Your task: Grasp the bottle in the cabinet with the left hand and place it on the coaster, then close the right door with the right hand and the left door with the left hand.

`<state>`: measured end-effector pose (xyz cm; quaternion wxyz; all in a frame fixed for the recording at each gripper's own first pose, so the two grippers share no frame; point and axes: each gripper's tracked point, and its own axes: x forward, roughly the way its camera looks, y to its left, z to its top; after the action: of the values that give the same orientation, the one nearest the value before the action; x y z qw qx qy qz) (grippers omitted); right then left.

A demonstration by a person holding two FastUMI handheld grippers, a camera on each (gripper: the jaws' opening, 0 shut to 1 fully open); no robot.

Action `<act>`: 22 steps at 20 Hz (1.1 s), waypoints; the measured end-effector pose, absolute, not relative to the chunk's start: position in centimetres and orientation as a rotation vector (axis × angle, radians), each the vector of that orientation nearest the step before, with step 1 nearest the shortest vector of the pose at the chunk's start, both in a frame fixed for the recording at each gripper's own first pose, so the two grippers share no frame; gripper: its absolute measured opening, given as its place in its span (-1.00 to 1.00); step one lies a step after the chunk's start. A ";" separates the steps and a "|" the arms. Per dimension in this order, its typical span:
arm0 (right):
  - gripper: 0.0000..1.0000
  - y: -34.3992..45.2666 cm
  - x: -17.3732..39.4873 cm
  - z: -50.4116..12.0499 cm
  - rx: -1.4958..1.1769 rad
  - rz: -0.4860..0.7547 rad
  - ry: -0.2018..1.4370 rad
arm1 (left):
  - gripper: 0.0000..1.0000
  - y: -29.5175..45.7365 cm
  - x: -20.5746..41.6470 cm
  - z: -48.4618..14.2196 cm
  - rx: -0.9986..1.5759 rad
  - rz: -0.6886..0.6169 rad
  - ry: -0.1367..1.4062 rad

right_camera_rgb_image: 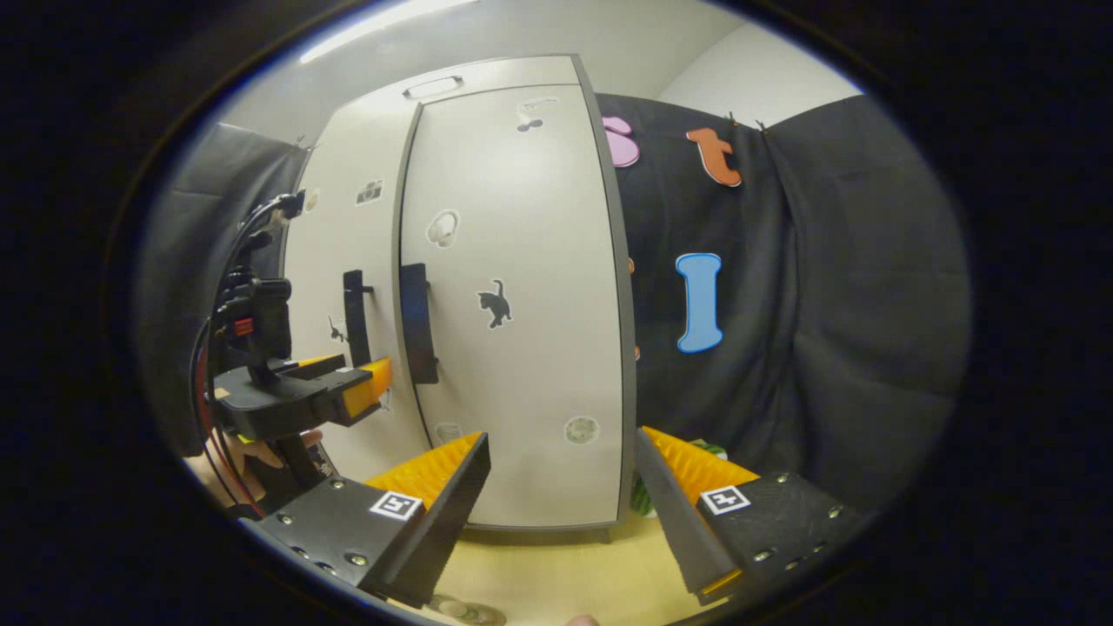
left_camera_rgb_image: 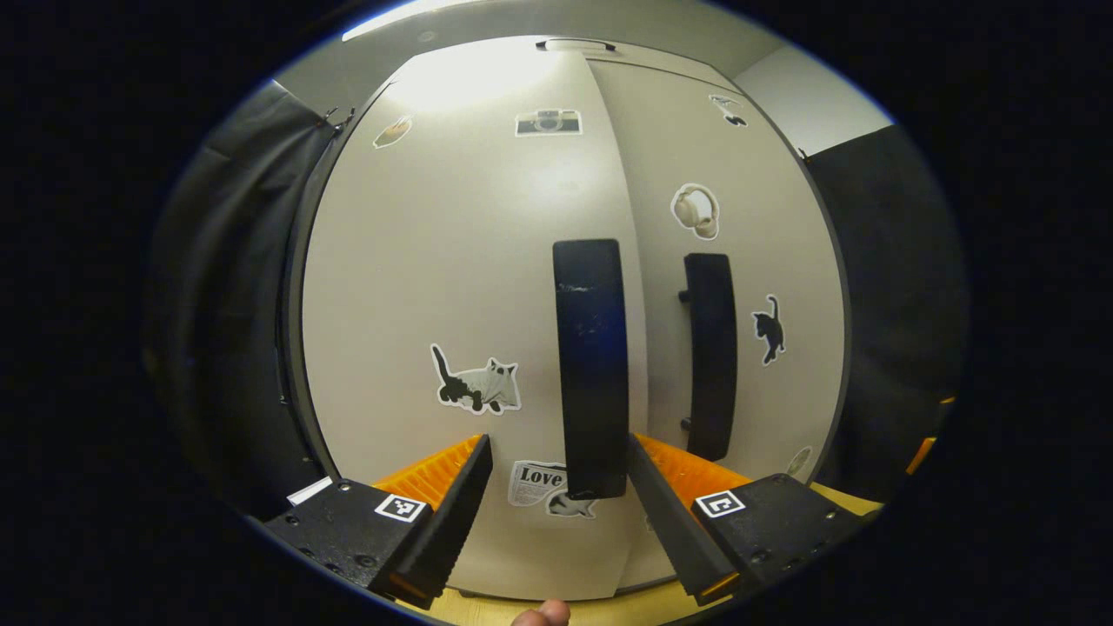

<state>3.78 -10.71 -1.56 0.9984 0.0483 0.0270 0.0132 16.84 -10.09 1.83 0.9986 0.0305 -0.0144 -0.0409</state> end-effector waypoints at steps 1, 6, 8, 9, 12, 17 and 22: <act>1.00 -10.7 3.7 -1.3 0.095 0.029 0.051 | 0.93 -10.4 16.2 2.2 0.067 -0.088 -0.035; 1.00 -10.3 3.1 -0.1 0.111 0.035 0.032 | 1.00 -11.8 12.1 3.7 0.062 -0.119 -0.053; 1.00 -10.4 2.8 0.3 0.113 0.029 0.026 | 0.92 -11.8 10.3 4.2 0.073 -0.115 -0.050; 1.00 -10.4 2.6 0.4 0.110 0.027 0.025 | 0.92 -11.6 9.5 4.5 0.082 -0.108 -0.049; 1.00 -10.6 1.9 1.1 0.094 0.015 0.015 | 0.92 -10.9 6.7 5.1 0.075 -0.089 -0.051; 1.00 -10.1 0.9 1.7 0.085 0.016 0.011 | 0.92 -8.4 2.8 4.6 0.078 -0.028 -0.026; 1.00 -9.2 0.3 1.8 0.080 0.023 0.010 | 0.93 -6.1 0.7 4.8 0.077 0.018 -0.029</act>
<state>0.34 -9.22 1.83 0.9991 0.0398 0.0049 0.0117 0.75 -6.10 4.76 0.9991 0.0385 -0.0144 0.0090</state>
